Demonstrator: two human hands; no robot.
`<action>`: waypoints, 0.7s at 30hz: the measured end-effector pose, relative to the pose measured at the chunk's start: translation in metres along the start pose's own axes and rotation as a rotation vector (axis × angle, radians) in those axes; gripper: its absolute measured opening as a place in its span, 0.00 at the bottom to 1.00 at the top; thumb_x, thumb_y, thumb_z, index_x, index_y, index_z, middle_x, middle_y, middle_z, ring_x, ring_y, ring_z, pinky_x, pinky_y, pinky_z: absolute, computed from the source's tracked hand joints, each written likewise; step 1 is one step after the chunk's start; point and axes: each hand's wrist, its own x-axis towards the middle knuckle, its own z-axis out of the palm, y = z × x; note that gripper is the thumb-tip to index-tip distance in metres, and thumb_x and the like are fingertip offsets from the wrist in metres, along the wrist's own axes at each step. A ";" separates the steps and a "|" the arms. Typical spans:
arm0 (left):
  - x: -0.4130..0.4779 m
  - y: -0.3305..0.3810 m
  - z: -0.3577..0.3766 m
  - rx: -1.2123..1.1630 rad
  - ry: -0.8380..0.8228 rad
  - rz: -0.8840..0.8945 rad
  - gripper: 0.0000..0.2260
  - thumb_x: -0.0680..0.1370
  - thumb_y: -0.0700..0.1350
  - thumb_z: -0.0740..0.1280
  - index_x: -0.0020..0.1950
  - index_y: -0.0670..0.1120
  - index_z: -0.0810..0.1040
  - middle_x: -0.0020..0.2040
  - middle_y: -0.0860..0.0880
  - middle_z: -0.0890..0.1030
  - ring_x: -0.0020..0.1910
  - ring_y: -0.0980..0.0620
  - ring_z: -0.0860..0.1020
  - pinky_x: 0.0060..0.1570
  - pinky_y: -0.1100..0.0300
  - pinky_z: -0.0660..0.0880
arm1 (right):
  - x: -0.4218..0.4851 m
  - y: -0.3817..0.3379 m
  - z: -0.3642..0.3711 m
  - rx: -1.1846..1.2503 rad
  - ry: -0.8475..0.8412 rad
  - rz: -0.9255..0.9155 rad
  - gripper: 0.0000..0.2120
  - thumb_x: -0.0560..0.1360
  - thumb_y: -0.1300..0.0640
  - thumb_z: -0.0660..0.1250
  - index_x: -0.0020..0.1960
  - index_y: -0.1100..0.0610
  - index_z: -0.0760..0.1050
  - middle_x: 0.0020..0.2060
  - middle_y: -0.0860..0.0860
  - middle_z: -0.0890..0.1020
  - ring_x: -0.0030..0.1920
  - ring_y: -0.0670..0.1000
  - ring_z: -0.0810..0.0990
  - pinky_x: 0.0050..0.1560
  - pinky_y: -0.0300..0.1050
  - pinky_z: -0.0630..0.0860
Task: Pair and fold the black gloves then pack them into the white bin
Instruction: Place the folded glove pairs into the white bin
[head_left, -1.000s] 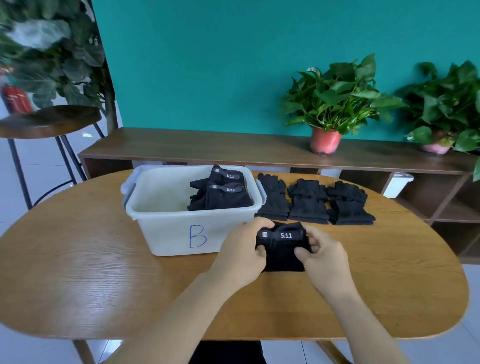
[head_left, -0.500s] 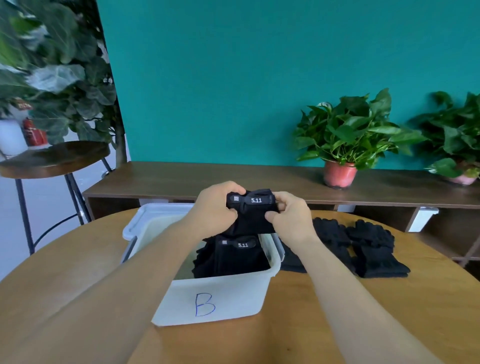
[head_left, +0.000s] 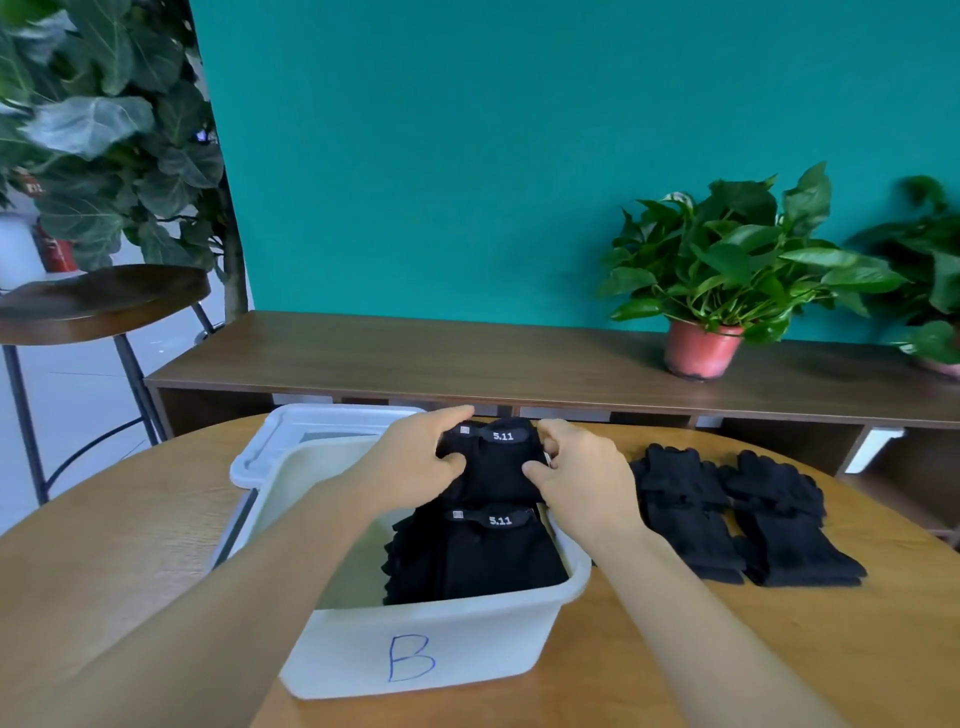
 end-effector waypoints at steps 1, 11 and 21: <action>-0.003 0.000 0.000 0.027 0.005 0.011 0.27 0.81 0.43 0.64 0.78 0.54 0.62 0.71 0.52 0.73 0.67 0.51 0.73 0.66 0.60 0.68 | -0.001 0.000 -0.001 -0.043 0.000 -0.011 0.04 0.76 0.57 0.66 0.48 0.53 0.72 0.41 0.50 0.77 0.43 0.53 0.75 0.35 0.44 0.67; -0.053 0.002 0.007 0.466 -0.045 0.298 0.42 0.69 0.67 0.42 0.81 0.49 0.50 0.81 0.54 0.45 0.78 0.62 0.41 0.72 0.63 0.36 | -0.021 -0.006 -0.006 -0.286 -0.252 -0.390 0.38 0.80 0.39 0.58 0.81 0.54 0.44 0.80 0.49 0.44 0.79 0.47 0.39 0.76 0.46 0.35; -0.052 -0.012 0.011 0.600 -0.326 0.119 0.41 0.80 0.63 0.59 0.80 0.48 0.37 0.79 0.54 0.35 0.76 0.62 0.35 0.74 0.53 0.29 | -0.020 -0.007 0.007 -0.572 -0.590 -0.324 0.41 0.78 0.30 0.44 0.80 0.53 0.38 0.79 0.52 0.41 0.78 0.48 0.37 0.75 0.56 0.30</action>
